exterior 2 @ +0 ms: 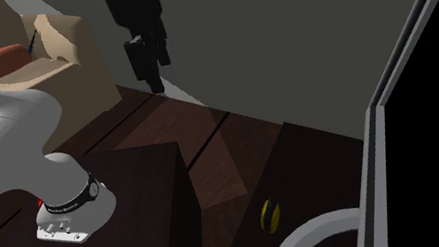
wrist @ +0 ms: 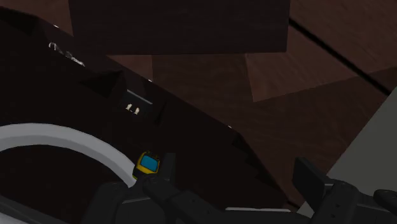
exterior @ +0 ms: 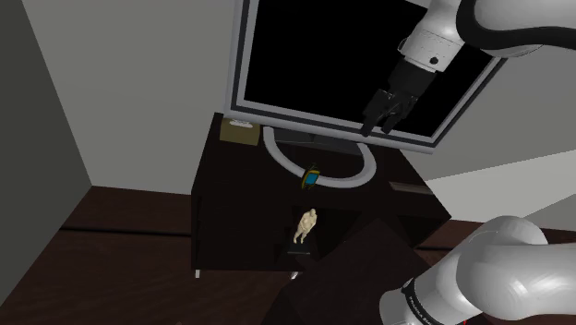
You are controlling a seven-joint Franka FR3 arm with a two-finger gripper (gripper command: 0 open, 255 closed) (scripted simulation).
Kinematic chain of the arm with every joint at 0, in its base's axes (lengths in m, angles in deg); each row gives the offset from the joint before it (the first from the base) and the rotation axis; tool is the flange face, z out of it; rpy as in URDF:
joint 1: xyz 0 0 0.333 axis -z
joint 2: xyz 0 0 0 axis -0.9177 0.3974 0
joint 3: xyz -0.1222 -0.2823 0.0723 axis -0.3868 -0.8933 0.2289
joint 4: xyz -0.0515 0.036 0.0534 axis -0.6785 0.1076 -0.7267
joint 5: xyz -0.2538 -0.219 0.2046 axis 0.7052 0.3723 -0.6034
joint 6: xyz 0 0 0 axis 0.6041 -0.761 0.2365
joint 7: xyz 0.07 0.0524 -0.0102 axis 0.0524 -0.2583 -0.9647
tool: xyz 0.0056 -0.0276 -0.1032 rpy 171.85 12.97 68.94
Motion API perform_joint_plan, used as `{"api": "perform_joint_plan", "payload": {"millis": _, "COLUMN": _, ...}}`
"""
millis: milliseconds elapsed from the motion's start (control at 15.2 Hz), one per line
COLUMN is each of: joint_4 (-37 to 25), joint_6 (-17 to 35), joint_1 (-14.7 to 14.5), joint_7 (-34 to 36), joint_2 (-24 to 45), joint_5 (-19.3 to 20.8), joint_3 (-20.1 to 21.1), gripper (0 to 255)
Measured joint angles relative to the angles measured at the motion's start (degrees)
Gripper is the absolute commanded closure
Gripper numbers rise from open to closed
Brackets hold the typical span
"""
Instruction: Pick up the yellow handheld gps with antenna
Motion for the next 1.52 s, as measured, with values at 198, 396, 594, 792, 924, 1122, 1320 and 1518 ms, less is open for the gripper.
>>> {"api": "perform_joint_plan", "payload": {"millis": 198, "joint_4": 0.0, "joint_6": 1.4, "joint_1": 0.1, "joint_7": -0.8, "joint_2": 2.1, "joint_5": 0.7, "joint_3": -0.1, "gripper": 0}}
{"api": "perform_joint_plan", "payload": {"millis": 396, "joint_4": 1.0, "joint_6": 5.7, "joint_1": 0.5, "joint_7": -2.5, "joint_2": 6.7, "joint_5": 2.5, "joint_3": -0.1, "gripper": 0}}
{"api": "perform_joint_plan", "payload": {"millis": 594, "joint_4": 1.0, "joint_6": 10.0, "joint_1": 1.2, "joint_7": -4.6, "joint_2": 12.3, "joint_5": 4.7, "joint_3": -0.5, "gripper": 0}}
{"api": "perform_joint_plan", "payload": {"millis": 792, "joint_4": 0.5, "joint_6": 14.5, "joint_1": 1.8, "joint_7": -6.0, "joint_2": 18.7, "joint_5": 6.9, "joint_3": -0.6, "gripper": 0}}
{"api": "perform_joint_plan", "payload": {"millis": 924, "joint_4": -0.6, "joint_6": 16.8, "joint_1": 2.1, "joint_7": -6.5, "joint_2": 22.8, "joint_5": 8.4, "joint_3": -0.5, "gripper": 0}}
{"api": "perform_joint_plan", "payload": {"millis": 1122, "joint_4": -1.4, "joint_6": 20.4, "joint_1": 2.9, "joint_7": -7.5, "joint_2": 28.5, "joint_5": 10.9, "joint_3": -0.7, "gripper": 0}}
{"api": "perform_joint_plan", "payload": {"millis": 1320, "joint_4": -3.7, "joint_6": 23.2, "joint_1": 3.4, "joint_7": -7.9, "joint_2": 34.8, "joint_5": 13.6, "joint_3": -0.8, "gripper": 0}}
{"api": "perform_joint_plan", "payload": {"millis": 1518, "joint_4": -6.4, "joint_6": 26.1, "joint_1": 4.0, "joint_7": -8.0, "joint_2": 41.6, "joint_5": 16.6, "joint_3": -1.0, "gripper": 0}}
